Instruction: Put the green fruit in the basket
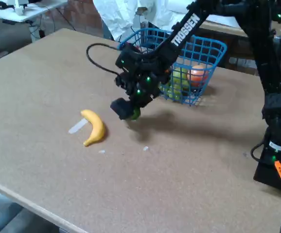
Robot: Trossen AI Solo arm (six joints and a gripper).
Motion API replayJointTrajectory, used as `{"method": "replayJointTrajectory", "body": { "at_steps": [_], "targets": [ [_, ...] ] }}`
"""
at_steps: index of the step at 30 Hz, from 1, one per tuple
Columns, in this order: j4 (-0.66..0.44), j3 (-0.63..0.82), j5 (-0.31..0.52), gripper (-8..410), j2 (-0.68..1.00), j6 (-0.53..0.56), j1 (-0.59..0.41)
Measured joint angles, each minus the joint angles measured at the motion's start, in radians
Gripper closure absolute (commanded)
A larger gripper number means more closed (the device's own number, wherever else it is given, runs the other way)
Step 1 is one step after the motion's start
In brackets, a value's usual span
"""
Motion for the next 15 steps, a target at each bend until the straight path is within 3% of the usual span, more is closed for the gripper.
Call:
{"method": "replayJointTrajectory", "body": {
  "at_steps": [8, 15],
  "targets": [
    [0.018, 0.000, 0.011, 349, -0.182, -0.013, 0.029],
    [0.014, 0.009, 0.103, 349, -0.373, -0.039, 0.022]
  ]
}}
